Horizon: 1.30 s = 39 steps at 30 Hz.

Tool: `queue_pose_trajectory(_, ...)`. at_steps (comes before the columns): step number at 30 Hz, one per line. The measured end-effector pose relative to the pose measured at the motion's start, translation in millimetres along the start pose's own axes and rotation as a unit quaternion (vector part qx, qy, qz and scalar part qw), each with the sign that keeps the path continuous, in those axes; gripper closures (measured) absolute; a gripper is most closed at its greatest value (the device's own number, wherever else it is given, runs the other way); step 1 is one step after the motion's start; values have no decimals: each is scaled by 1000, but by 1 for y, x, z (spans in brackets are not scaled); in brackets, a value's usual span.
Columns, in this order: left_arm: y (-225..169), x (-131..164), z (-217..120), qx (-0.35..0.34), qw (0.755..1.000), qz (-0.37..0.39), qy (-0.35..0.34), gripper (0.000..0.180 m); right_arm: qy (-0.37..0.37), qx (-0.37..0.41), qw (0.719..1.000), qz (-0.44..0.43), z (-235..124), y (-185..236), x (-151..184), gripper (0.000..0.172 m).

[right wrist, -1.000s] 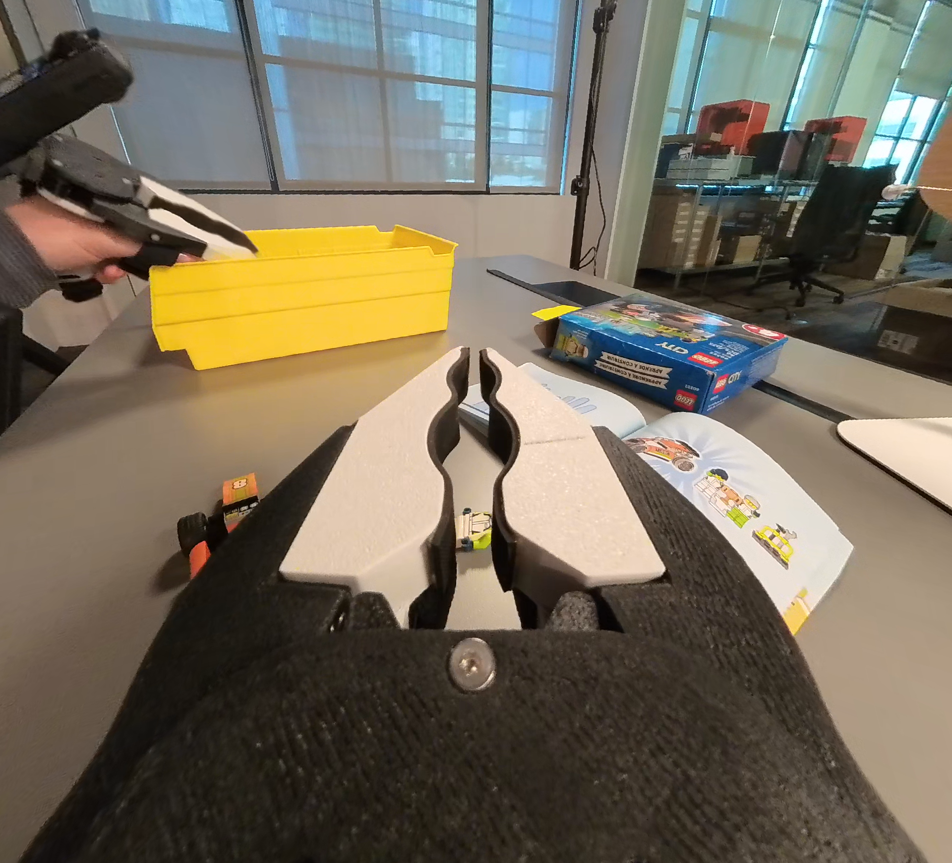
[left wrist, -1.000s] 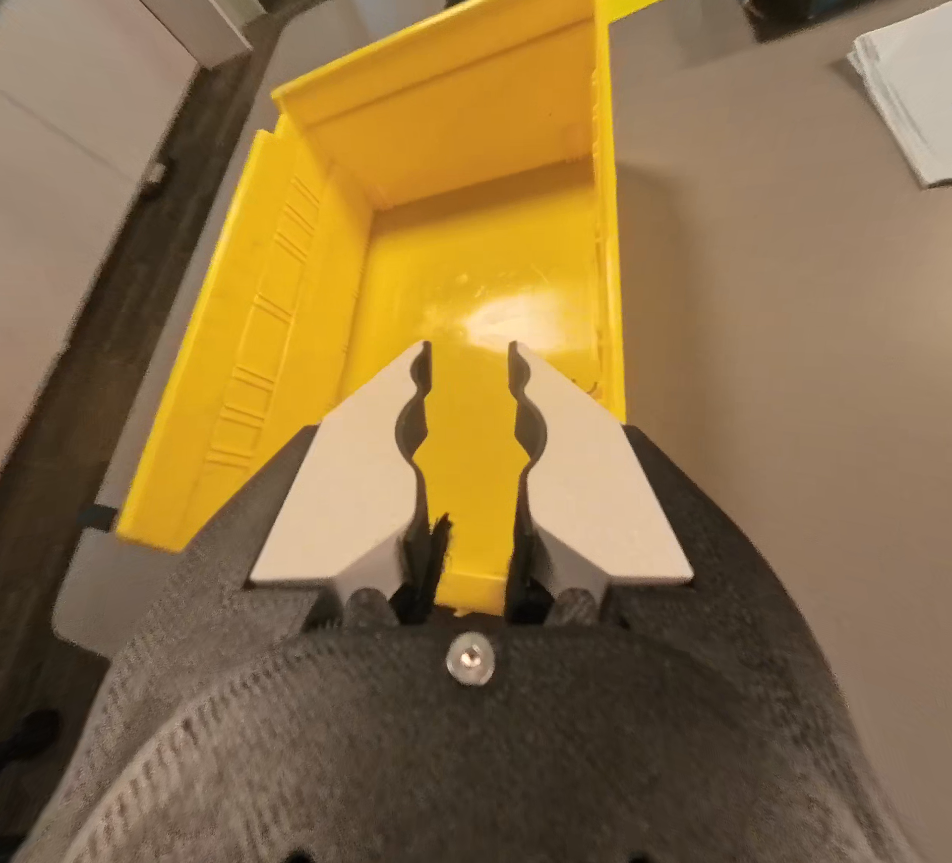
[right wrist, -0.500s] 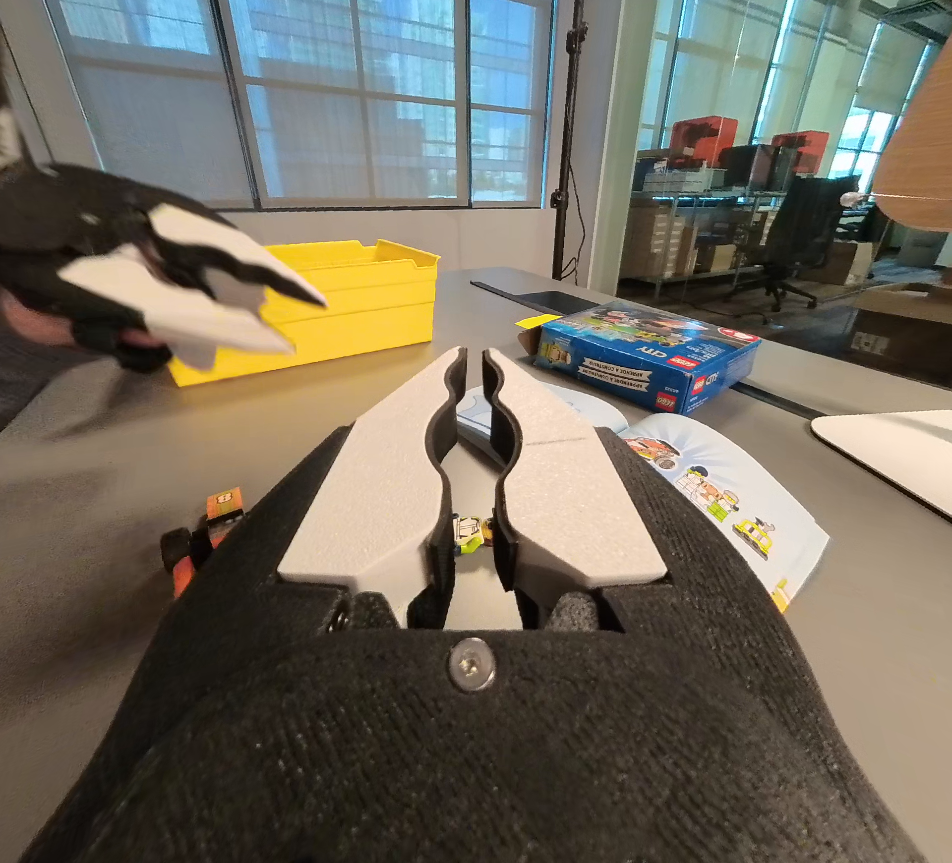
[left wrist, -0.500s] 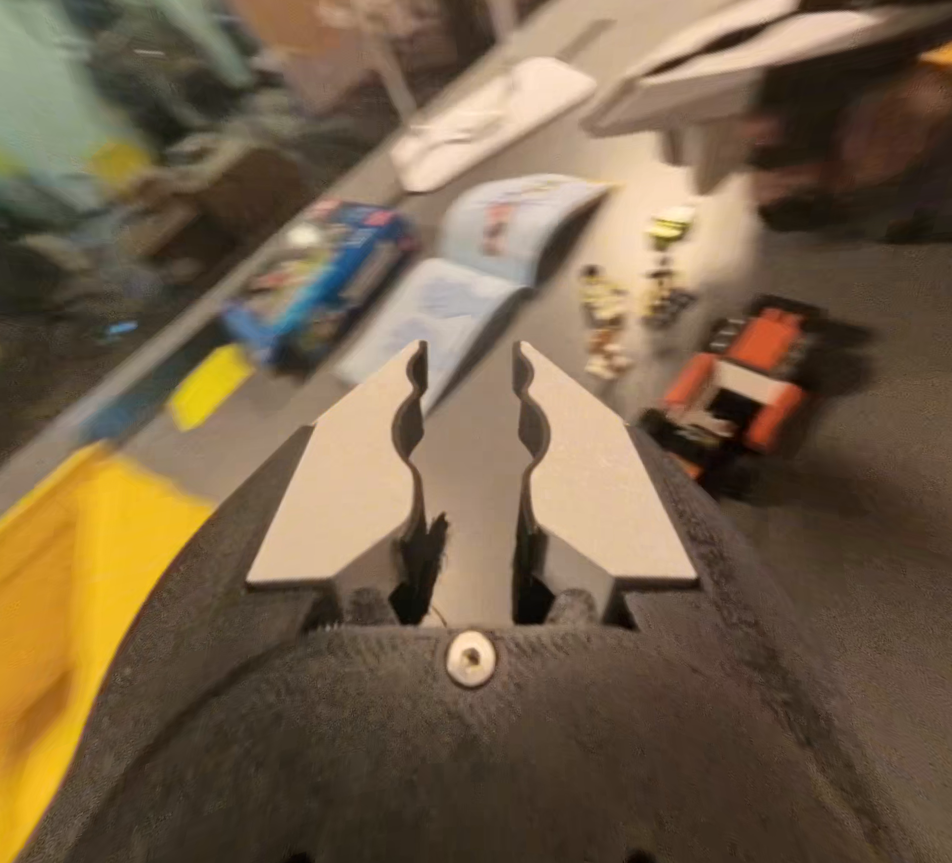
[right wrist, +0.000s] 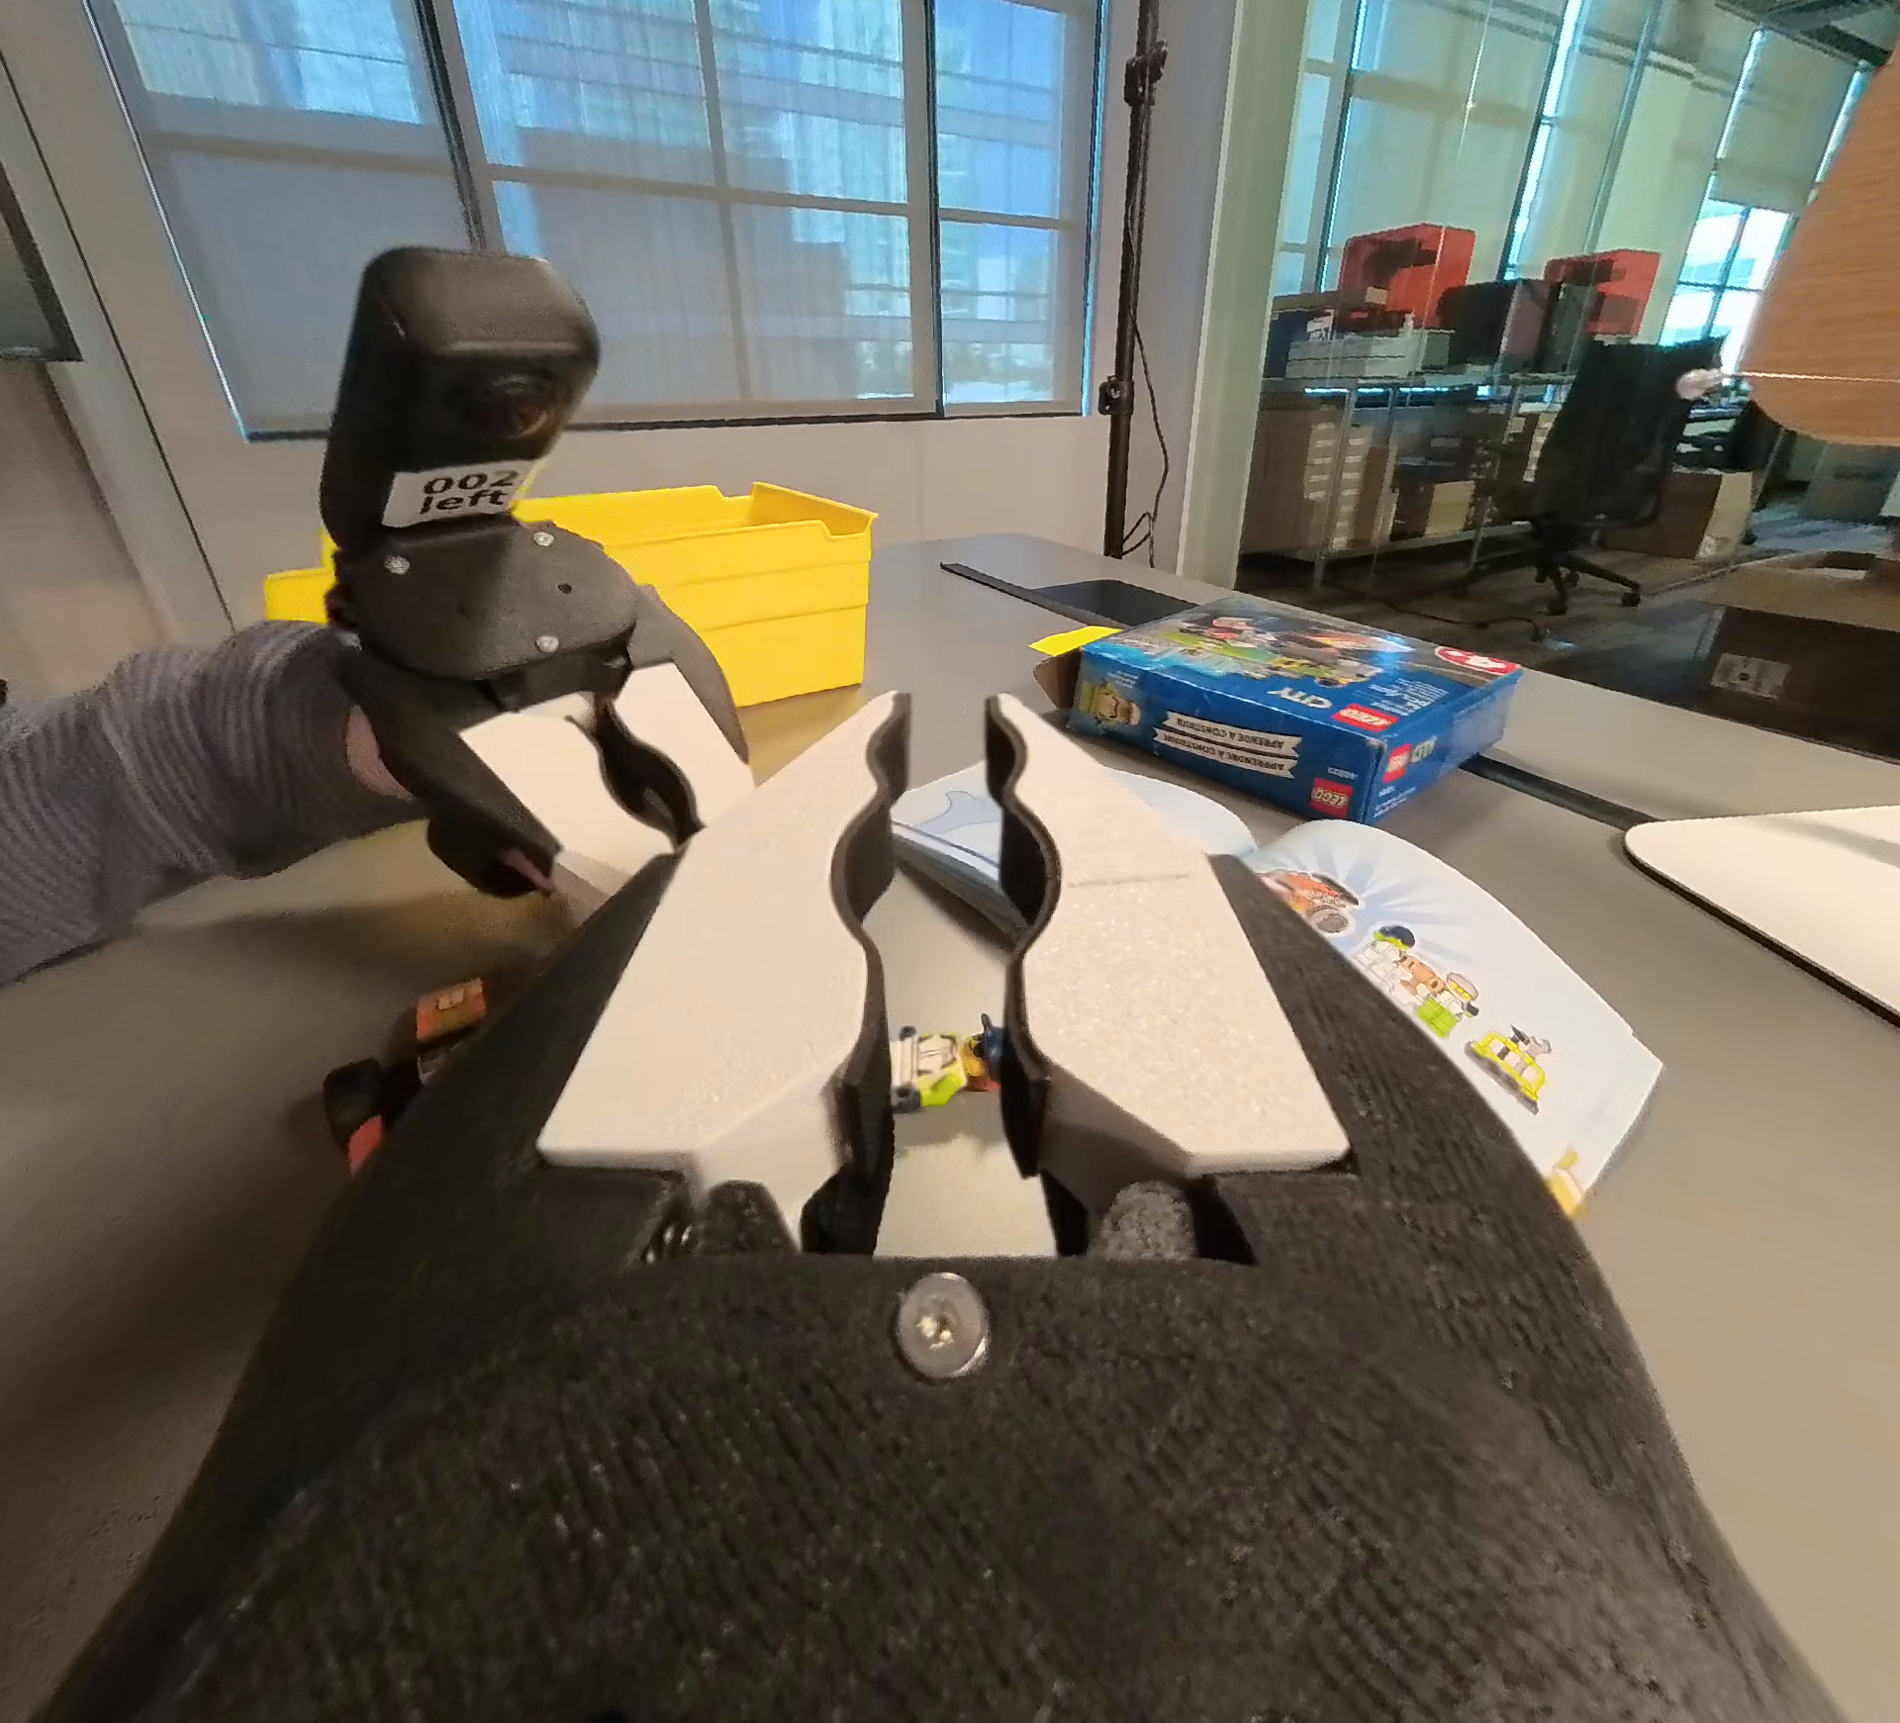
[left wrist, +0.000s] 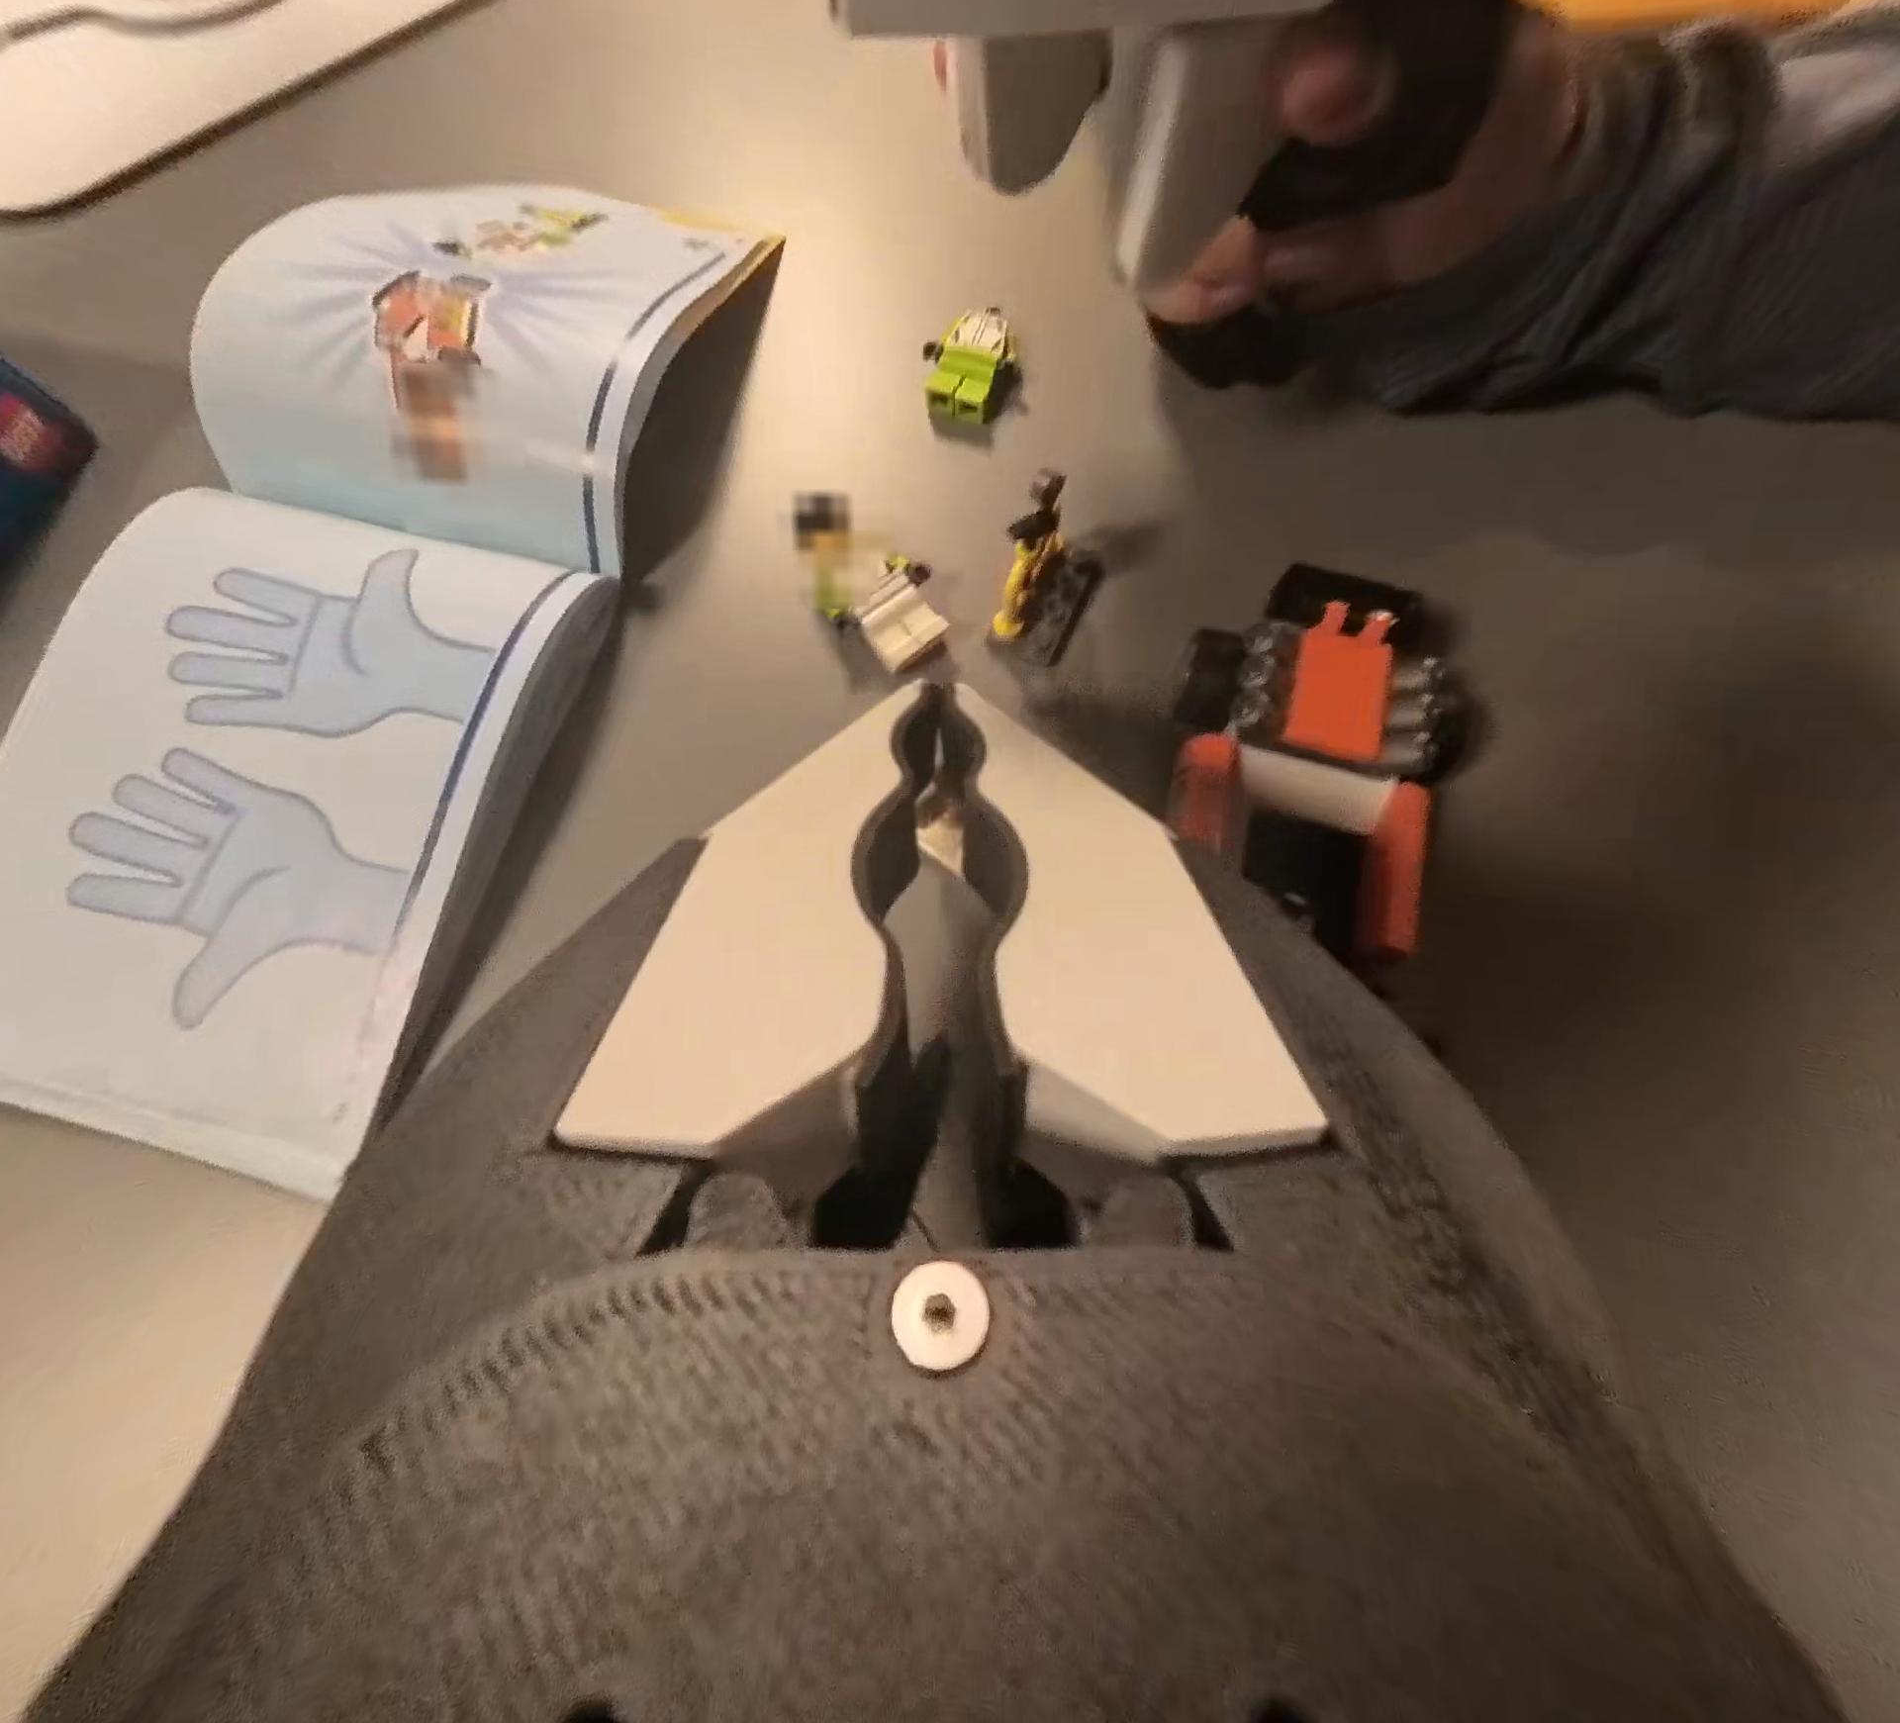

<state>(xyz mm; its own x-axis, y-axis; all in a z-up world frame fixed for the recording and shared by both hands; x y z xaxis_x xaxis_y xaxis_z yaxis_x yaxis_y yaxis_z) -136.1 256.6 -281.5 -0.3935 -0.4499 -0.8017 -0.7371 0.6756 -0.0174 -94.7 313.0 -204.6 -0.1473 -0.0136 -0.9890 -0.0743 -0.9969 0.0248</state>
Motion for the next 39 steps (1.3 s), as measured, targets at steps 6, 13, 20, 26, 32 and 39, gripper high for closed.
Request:
queue_pose_trajectory(6, 10, -4, -15, -39, 998, -4, -54, 180, 39, -43, 995, -77, 6, 25, 10, 141)
queue_pose_trajectory(13, -3, -1, -30, 38, 995, -34, -82, 136, 62, -62, 989, -123, 10, 39, 18, 145)
queue_pose_trajectory(20, -1, 18, -17, 28, 999, -24, -16, 164, 56, -63, 991, -102, 9, 36, 15, 146)
queue_pose_trajectory(26, 21, 8, -25, -52, 997, -25, -48, 174, 127, -60, 985, -95, 12, 35, 31, 144)
queue_pose_trajectory(32, -7, -28, -41, 65, 980, -45, -182, 175, 179, -157, 970, -38, 13, 65, 42, 136)
queue_pose_trajectory(39, -31, -40, -48, 180, 953, -68, -234, 175, 172, -243, 954, 34, 2, 78, 31, 155)
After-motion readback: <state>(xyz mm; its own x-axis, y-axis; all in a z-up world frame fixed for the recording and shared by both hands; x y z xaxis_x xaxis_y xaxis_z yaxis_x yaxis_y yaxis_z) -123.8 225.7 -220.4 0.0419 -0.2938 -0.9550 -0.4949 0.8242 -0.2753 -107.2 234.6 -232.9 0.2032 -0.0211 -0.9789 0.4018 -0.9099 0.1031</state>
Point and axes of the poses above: each gripper's, where its closed fingertips meet, z out along the fingers, x out of its underside, y = z × x across the jaws, the point moved 2 cm from there along -z, back along the fingers, and after that the axes turned 4 degrees about x, right-handed, at the moved point
